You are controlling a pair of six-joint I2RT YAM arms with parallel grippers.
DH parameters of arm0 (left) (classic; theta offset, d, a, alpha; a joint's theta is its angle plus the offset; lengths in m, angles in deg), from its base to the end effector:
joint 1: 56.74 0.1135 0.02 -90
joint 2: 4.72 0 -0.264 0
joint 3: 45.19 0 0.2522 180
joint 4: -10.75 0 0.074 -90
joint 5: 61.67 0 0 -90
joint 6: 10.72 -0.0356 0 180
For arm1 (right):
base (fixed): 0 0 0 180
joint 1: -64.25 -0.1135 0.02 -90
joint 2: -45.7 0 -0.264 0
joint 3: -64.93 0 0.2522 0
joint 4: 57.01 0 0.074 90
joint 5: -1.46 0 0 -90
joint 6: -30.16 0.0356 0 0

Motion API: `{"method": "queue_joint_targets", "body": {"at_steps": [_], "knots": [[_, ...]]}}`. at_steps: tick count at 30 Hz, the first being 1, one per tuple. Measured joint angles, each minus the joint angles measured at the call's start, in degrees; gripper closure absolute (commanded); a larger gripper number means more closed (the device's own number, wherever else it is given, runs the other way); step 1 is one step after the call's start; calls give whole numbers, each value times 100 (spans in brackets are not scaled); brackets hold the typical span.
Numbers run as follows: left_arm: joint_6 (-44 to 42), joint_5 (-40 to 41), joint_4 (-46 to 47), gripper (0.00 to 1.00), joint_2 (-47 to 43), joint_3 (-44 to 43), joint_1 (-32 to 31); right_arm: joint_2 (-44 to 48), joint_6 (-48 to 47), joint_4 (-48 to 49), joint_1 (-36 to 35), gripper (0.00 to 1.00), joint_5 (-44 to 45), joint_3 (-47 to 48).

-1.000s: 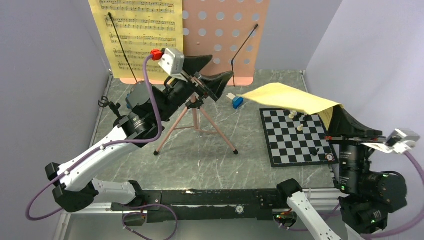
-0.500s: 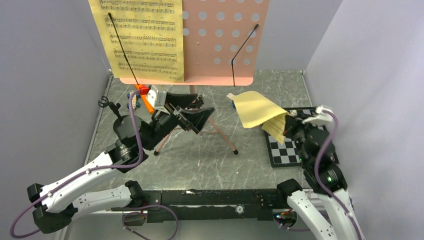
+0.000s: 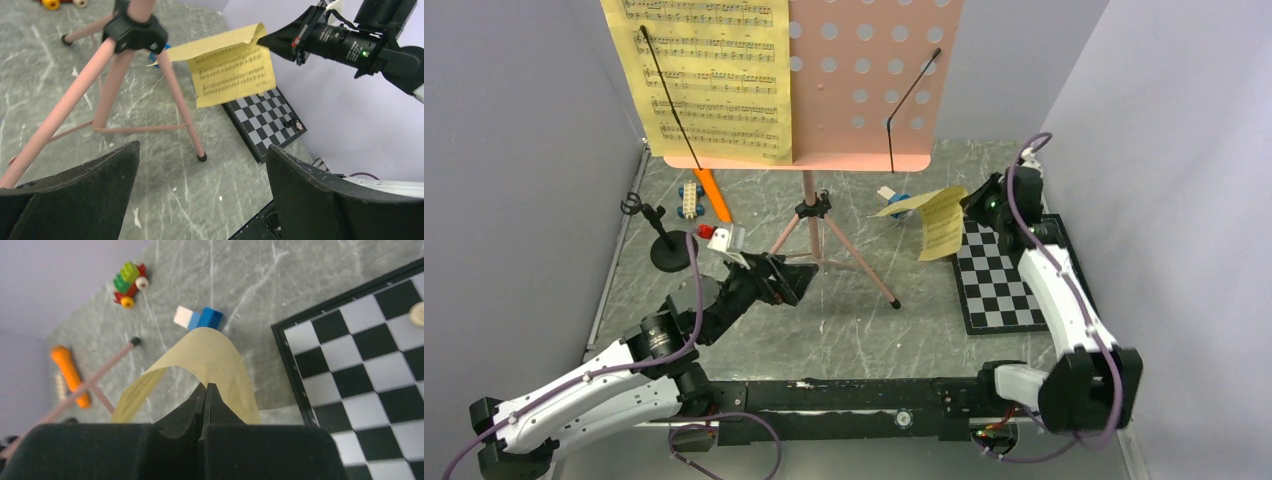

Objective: Pack up the instrument practice props

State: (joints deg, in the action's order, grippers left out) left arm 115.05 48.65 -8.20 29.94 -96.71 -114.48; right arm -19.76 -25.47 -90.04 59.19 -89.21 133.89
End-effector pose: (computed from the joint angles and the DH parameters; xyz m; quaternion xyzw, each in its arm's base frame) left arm 0.0913 -0.1215 0.3329 0.0148 0.7189 -0.4107 0.5606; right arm 0.2564 0.0231 0.3150 0.2157 0.8366 0.1746 0.4723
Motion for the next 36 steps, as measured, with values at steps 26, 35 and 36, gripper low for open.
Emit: {"method": "queue_joint_targets", "body": {"at_steps": [26,35,36], "knots": [[310,564,-848,1,-509,313,0,-3816,2203,1305,997,100,-2865,1932],[330,511,-890,1,-337,313,0,-3663,2173,1421,931,100,-3091,2149],[345,501,-892,1,-328,313,0,-3670,2149,1447,938,100,-3088,2149]]}}
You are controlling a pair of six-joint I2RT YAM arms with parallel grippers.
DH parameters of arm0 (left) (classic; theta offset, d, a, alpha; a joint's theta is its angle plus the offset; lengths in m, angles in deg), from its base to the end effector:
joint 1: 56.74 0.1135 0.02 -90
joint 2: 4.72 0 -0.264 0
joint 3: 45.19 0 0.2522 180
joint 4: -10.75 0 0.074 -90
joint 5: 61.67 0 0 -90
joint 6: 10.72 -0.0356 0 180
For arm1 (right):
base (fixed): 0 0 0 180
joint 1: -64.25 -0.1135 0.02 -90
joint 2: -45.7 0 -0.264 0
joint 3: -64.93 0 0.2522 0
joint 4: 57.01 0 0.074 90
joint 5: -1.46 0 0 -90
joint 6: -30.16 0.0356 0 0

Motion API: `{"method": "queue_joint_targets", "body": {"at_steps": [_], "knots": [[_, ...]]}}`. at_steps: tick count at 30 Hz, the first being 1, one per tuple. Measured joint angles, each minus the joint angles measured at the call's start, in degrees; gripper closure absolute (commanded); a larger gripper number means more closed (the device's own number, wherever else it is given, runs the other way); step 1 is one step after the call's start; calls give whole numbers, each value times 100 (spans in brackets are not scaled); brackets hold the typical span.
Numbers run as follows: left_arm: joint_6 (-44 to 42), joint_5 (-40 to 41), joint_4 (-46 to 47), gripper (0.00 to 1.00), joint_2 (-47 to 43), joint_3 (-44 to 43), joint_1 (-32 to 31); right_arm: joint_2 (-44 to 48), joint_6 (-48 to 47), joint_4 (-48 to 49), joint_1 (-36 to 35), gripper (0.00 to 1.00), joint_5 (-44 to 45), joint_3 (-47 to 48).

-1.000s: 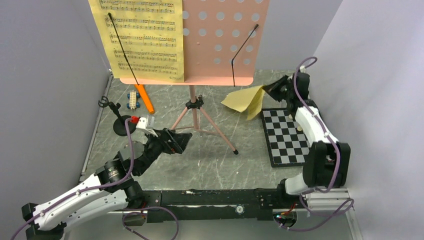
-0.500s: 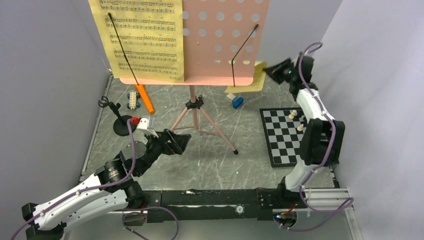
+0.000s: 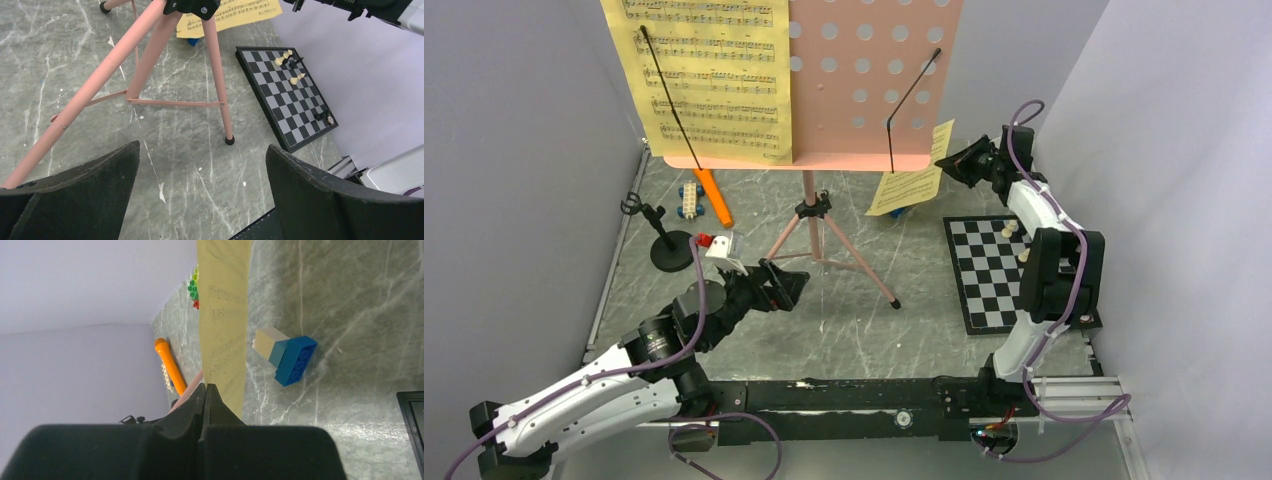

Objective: Pack up the instrument practice props

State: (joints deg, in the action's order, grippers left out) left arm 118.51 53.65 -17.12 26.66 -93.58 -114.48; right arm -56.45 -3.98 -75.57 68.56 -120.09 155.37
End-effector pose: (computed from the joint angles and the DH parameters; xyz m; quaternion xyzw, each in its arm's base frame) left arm 0.0876 -0.1103 0.3047 -0.0168 0.7648 -0.3534 0.5385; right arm 0.4129 -0.0124 0.2678 0.3012 0.7900 0.4207 0.3290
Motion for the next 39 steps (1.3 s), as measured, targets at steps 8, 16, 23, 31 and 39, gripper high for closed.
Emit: {"method": "queue_joint_targets", "body": {"at_steps": [8,16,23,31,39], "knots": [[118,-2,-39,1,-50,4,0,-553,-310,-24,138,100,160,-160],[197,33,-98,1,-269,79,0,-1043,-804,-525,203,99,459,-188],[203,136,-205,1,-313,90,0,-1049,-1075,-743,378,53,737,-186],[229,173,-348,1,-409,157,0,-894,-1235,-1064,439,32,1080,-173],[247,361,-457,1,-573,177,0,566,-1370,-892,-22,38,1639,-450]]}}
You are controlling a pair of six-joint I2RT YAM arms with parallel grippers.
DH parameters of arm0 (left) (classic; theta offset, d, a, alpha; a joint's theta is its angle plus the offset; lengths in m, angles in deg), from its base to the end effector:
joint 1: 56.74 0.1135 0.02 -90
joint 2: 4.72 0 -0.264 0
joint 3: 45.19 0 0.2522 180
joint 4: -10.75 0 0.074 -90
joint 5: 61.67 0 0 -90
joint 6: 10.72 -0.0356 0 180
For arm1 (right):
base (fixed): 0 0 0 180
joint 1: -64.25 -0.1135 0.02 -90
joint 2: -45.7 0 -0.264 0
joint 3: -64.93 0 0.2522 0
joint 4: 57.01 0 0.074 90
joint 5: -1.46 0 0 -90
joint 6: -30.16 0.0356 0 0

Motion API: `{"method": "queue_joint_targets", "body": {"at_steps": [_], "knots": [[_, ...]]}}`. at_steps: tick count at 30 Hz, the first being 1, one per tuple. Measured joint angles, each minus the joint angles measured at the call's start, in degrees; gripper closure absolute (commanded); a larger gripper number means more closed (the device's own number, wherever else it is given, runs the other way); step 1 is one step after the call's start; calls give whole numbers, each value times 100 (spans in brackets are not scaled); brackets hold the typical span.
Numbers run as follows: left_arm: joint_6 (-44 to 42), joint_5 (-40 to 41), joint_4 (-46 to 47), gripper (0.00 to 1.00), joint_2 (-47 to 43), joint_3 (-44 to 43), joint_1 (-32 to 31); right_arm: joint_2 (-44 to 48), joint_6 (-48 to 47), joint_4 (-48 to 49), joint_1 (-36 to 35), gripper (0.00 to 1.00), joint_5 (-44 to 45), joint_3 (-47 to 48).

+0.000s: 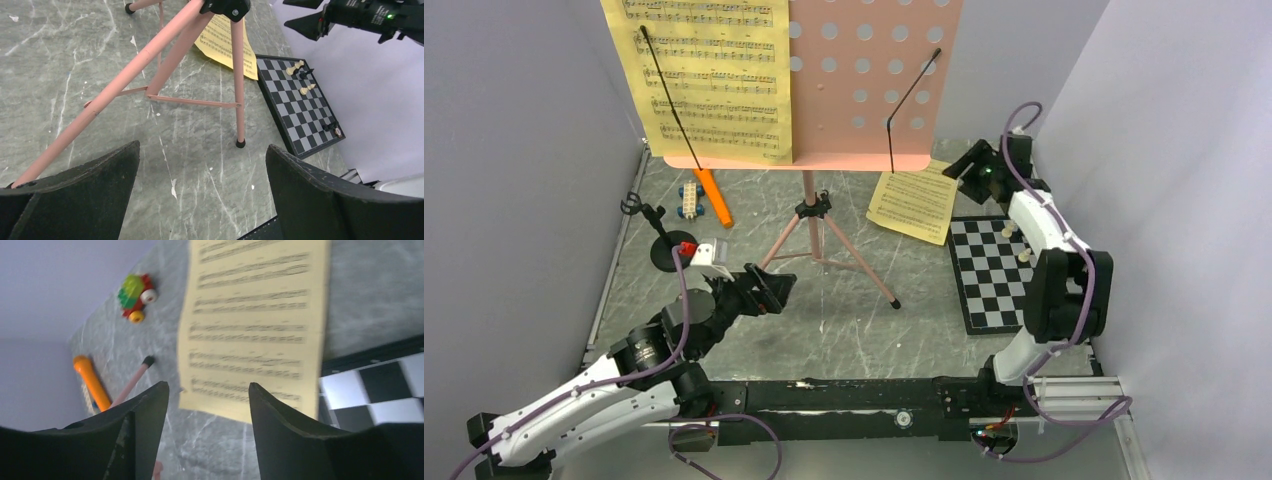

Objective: Pack up the instrument practice props

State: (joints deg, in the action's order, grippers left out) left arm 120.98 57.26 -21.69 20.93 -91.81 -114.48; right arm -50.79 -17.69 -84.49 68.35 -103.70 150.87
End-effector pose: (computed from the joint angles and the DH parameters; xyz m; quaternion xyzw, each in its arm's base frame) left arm 0.0789 -0.0928 0.2971 -0.0520 0.7644 -0.3425 0.5438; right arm 0.3828 -0.0181 0.2629 0.2968 0.8422 0.2537 0.3719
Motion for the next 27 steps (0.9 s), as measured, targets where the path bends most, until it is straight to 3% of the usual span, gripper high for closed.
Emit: {"method": "queue_joint_targets", "body": {"at_steps": [5,9,12,27], "knots": [[26,44,-9,1,-17,116,0,90,-170,278,-918,51,164,-46],[129,44,-87,1,11,116,0,-455,-160,382,-1110,34,186,-238],[173,44,-179,1,-4,116,0,-595,-186,299,-1154,28,380,-490],[699,396,-664,1,-240,188,0,107,498,1215,-1770,17,669,-2232]]}}
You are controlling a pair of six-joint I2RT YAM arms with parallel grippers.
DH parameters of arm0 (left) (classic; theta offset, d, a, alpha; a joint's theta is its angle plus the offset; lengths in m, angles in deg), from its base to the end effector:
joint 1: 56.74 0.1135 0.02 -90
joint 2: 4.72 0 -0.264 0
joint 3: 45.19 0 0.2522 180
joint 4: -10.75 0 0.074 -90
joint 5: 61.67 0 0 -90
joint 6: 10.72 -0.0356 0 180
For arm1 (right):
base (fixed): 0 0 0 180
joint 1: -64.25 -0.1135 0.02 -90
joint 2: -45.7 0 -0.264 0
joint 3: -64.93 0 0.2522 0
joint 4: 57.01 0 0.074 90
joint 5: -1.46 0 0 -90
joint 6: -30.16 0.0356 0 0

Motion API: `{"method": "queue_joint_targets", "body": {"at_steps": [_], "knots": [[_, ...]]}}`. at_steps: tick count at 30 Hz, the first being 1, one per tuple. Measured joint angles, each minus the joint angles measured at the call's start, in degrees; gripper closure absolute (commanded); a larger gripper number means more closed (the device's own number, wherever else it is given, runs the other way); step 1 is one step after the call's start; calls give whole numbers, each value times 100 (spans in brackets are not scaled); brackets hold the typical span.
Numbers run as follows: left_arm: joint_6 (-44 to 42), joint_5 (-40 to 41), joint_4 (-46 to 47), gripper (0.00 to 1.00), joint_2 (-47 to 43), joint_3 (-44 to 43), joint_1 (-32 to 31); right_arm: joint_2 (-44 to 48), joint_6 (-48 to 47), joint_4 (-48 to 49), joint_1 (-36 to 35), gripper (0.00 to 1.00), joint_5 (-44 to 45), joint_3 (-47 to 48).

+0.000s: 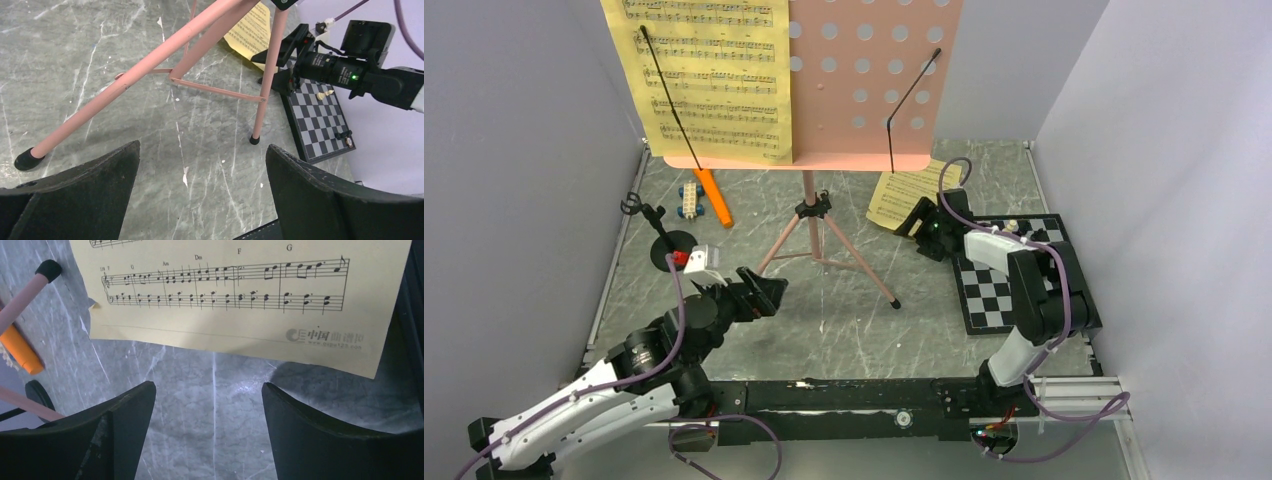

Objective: Pack up the instrument practice props

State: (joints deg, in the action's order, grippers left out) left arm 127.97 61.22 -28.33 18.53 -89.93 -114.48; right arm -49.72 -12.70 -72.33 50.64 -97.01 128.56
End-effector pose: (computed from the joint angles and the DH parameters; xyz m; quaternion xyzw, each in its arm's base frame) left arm 0.0757 -0.0837 0.2787 -0.1056 0.7847 -0.3169 0.5222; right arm 0.3230 0.0836 0.1634 0.2419 0.8966 0.2437 0.2798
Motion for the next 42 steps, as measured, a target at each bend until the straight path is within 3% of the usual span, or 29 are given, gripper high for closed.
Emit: {"method": "queue_joint_targets", "body": {"at_steps": [16,29,34,42], "knots": [[31,-59,63,1,-90,195,0,-905,544,710,-175,18,579,651],[7,68,50,1,-313,345,0,-1941,638,896,-68,19,649,2024],[-22,142,57,1,-310,365,0,-2240,597,970,-116,26,487,2328],[-127,144,74,1,-11,365,0,-2723,577,1169,-522,25,-179,2780]]}}
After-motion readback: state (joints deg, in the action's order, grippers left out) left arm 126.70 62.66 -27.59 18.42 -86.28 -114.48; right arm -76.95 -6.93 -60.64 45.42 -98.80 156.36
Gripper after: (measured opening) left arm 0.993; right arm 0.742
